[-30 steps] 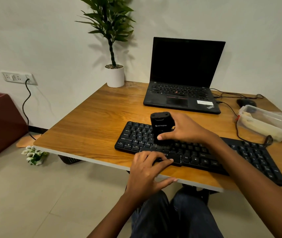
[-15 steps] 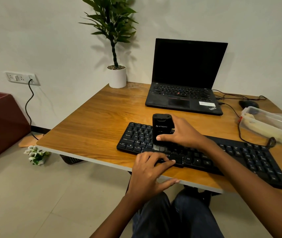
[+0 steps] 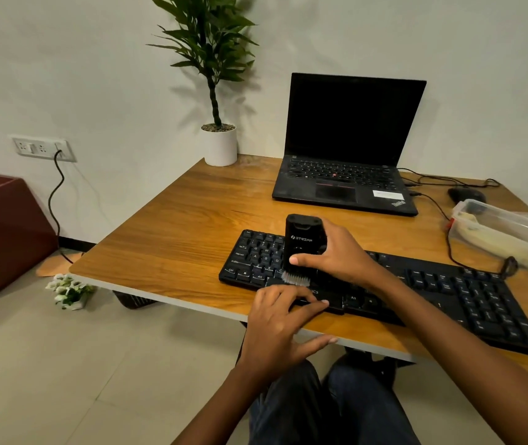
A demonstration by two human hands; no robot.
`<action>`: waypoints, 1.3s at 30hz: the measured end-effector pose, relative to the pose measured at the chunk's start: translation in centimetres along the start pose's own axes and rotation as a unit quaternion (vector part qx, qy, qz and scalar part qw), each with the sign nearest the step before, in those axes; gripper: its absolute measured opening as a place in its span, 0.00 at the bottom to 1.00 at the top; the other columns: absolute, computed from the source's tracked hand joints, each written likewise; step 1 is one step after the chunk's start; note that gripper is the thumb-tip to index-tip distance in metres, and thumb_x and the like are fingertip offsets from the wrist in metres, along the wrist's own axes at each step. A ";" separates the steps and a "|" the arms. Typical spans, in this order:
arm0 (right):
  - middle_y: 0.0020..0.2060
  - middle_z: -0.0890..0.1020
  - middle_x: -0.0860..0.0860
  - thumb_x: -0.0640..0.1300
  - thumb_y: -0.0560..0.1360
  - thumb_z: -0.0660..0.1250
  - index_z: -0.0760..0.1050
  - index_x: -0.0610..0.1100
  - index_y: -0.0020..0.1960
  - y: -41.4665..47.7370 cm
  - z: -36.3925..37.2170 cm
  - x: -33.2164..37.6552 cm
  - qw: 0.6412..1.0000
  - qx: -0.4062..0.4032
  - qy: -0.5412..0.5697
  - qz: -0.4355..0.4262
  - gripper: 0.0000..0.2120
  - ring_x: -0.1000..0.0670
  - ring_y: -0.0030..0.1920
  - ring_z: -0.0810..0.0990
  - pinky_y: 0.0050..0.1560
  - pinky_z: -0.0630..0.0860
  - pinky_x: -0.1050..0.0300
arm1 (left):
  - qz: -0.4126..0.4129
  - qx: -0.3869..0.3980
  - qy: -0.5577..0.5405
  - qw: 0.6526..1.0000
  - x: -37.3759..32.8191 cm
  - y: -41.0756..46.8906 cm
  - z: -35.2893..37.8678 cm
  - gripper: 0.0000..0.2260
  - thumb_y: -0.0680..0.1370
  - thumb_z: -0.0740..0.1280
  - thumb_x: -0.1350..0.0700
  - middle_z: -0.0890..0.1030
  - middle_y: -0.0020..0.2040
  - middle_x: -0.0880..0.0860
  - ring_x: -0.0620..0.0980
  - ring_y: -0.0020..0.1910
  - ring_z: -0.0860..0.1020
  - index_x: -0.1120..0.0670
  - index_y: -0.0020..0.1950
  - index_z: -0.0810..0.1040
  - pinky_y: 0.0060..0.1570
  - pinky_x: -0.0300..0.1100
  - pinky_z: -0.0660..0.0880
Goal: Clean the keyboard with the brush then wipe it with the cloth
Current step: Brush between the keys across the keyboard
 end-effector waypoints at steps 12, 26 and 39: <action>0.54 0.78 0.49 0.47 0.66 0.76 0.69 0.41 0.63 0.5 -0.5 -0.2 0.997 -0.068 -0.031 -0.003 0.29 0.53 0.51 0.75 0.47 0.71 0.65 | 0.000 0.008 -0.001 1.000 0.2 0.2 0.0 0.21 0.71 0.68 0.35 0.78 0.52 0.46 0.46 0.51 0.74 0.47 0.56 0.80 0.49 0.44 0.68; 0.49 0.75 0.54 0.45 0.66 0.76 0.69 0.41 0.63 0.3 0.2 -0.7 0.997 -0.078 -0.004 0.006 0.29 0.56 0.49 0.74 0.42 0.69 0.73 | 0.001 0.002 -0.003 1.000 0.2 0.1 0.0 0.21 0.71 0.68 0.36 0.78 0.52 0.47 0.45 0.52 0.73 0.48 0.56 0.81 0.51 0.41 0.66; 0.55 0.78 0.49 0.46 0.66 0.76 0.68 0.43 0.65 1.4 0.3 0.1 0.999 -0.040 -0.023 -0.022 0.31 0.54 0.52 0.75 0.47 0.72 0.68 | -0.002 0.006 0.000 1.000 0.1 0.2 0.1 0.21 0.71 0.67 0.35 0.77 0.52 0.46 0.46 0.52 0.72 0.47 0.56 0.80 0.50 0.41 0.65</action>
Point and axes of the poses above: each hand's wrist, its own y-axis towards the middle knuckle, its own z-axis out of the palm, x = y × z, the point moved 4 cm from there along y, towards the middle knuckle
